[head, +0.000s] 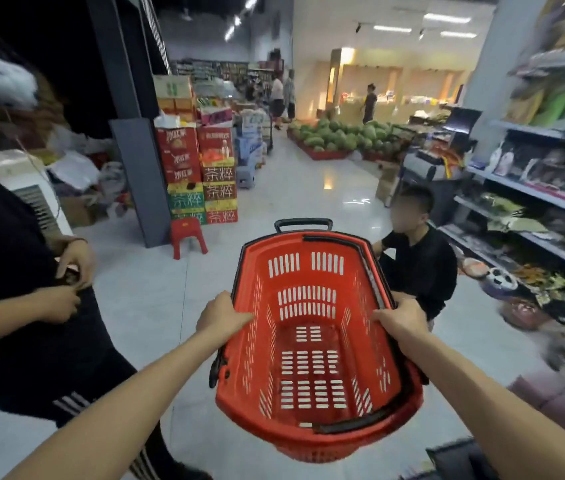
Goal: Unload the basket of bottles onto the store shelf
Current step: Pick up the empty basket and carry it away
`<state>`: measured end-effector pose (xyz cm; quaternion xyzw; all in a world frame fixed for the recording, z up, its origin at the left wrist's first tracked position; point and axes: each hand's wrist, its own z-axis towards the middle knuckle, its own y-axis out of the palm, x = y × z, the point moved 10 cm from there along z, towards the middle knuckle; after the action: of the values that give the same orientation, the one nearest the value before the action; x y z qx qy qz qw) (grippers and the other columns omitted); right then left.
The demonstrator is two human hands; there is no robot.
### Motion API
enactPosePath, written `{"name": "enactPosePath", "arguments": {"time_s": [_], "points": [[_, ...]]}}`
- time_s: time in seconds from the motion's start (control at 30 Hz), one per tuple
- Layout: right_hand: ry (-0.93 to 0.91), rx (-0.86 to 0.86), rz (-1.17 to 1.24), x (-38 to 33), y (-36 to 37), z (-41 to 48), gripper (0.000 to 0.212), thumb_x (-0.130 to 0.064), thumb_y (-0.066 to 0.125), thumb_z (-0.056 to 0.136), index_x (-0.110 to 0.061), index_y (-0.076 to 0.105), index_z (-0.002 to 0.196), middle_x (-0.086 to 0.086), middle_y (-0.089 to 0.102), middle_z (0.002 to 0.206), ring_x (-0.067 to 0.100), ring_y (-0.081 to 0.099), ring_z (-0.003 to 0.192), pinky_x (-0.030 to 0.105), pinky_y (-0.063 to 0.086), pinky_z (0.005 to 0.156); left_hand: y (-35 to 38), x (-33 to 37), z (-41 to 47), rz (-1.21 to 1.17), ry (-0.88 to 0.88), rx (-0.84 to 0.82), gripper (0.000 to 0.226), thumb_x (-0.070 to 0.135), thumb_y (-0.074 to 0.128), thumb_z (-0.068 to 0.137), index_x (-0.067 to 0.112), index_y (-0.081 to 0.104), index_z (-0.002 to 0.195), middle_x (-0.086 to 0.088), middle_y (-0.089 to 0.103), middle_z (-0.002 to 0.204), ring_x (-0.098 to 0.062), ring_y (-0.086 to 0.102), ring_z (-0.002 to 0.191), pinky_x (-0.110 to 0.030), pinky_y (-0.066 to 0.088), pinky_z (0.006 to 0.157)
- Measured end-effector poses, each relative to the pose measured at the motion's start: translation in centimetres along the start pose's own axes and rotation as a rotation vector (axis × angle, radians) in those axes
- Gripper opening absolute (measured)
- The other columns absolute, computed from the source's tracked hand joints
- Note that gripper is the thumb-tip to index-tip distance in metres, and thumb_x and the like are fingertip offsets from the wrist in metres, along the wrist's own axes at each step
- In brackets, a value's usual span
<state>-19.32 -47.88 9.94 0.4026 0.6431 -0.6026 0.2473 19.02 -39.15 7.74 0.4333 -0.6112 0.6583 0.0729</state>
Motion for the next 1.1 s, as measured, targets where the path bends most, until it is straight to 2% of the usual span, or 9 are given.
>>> {"name": "enactPosePath", "arguments": {"time_s": [0.17,0.23,0.33,0.5,0.57,0.67,0.73,0.9,1.1], "points": [[-0.05,0.062,-0.101,-7.4,-2.3,8.0,0.033,-0.021,0.08,0.079,-0.007,0.064,0.104,0.005,0.064,0.083,0.018,0.057,0.066,0.028,0.04,0.055,-2.2,7.1,7.2,-0.032,0.011,0.068,0.049,0.047,0.075,0.08,0.017,0.054,0.113,-0.004,0.071,0.102,-0.023,0.073,0.082,-0.044,0.064,0.079],[-0.08,0.038,-0.101,-10.4,-2.7,11.0,0.026,-0.017,0.079,0.08,-0.009,0.062,0.098,0.005,0.064,0.08,0.019,0.06,0.068,0.027,0.044,0.054,-3.8,10.2,9.9,0.007,0.022,0.086,0.046,0.045,0.075,0.079,0.017,0.056,0.11,-0.004,0.071,0.098,-0.023,0.072,0.081,-0.042,0.064,0.078],[-0.091,0.013,-0.111,-14.1,-2.9,15.3,0.023,-0.017,0.081,0.078,-0.007,0.06,0.084,0.01,0.066,0.081,0.029,0.069,0.081,0.039,0.06,0.075,-6.6,14.6,13.7,0.065,0.056,0.126,0.033,0.037,0.076,0.085,0.015,0.06,0.104,-0.004,0.069,0.094,-0.024,0.071,0.084,-0.037,0.061,0.076],[-0.089,-0.048,-0.06,-19.2,-0.9,22.9,0.029,-0.02,0.083,0.072,-0.011,0.058,0.081,0.01,0.069,0.081,0.029,0.071,0.079,0.043,0.062,0.081,-9.3,18.2,21.9,0.136,0.052,0.184,0.037,0.044,0.078,0.083,0.015,0.063,0.102,0.001,0.065,0.086,-0.015,0.063,0.071,-0.026,0.042,0.051],[-0.1,-0.042,-0.035,-21.0,0.5,26.7,0.03,-0.018,0.084,0.069,-0.009,0.06,0.085,0.011,0.07,0.082,0.029,0.071,0.077,0.044,0.063,0.079,-9.6,18.8,25.9,0.12,0.045,0.204,0.038,0.044,0.078,0.081,0.016,0.064,0.103,0.001,0.067,0.088,-0.015,0.065,0.072,-0.027,0.046,0.053],[-0.112,-0.049,-0.028,-23.7,3.6,33.2,0.035,-0.02,0.084,0.066,-0.009,0.06,0.088,0.013,0.072,0.083,0.031,0.072,0.077,0.046,0.063,0.078,-9.4,19.4,32.8,0.09,0.049,0.215,0.037,0.046,0.078,0.078,0.018,0.065,0.1,0.0,0.071,0.09,-0.019,0.07,0.075,-0.035,0.061,0.068],[-0.119,-0.056,-0.022,-25.7,5.8,37.7,0.034,-0.019,0.084,0.066,-0.01,0.057,0.084,0.014,0.072,0.084,0.033,0.073,0.077,0.047,0.063,0.079,-9.1,19.9,38.1,0.079,0.059,0.219,0.042,0.05,0.078,0.076,0.019,0.063,0.101,0.0,0.071,0.091,-0.022,0.072,0.078,-0.039,0.064,0.075],[-0.109,-0.066,-0.028,-31.6,10.2,48.4,0.033,-0.017,0.083,0.066,-0.005,0.062,0.089,0.014,0.074,0.081,0.032,0.075,0.073,0.048,0.064,0.077,-9.2,22.1,52.1,0.077,0.063,0.2,0.04,0.051,0.078,0.077,0.02,0.063,0.096,-0.002,0.071,0.088,-0.023,0.072,0.075,-0.041,0.064,0.074],[-0.111,-0.039,-0.042,-37.3,13.4,61.2,0.036,-0.02,0.083,0.068,-0.004,0.067,0.095,0.012,0.073,0.081,0.029,0.073,0.073,0.039,0.063,0.075,-8.4,26.7,67.4,0.071,0.102,0.186,0.035,0.047,0.079,0.078,0.019,0.065,0.093,-0.002,0.072,0.085,-0.021,0.072,0.073,-0.04,0.065,0.073]]}}
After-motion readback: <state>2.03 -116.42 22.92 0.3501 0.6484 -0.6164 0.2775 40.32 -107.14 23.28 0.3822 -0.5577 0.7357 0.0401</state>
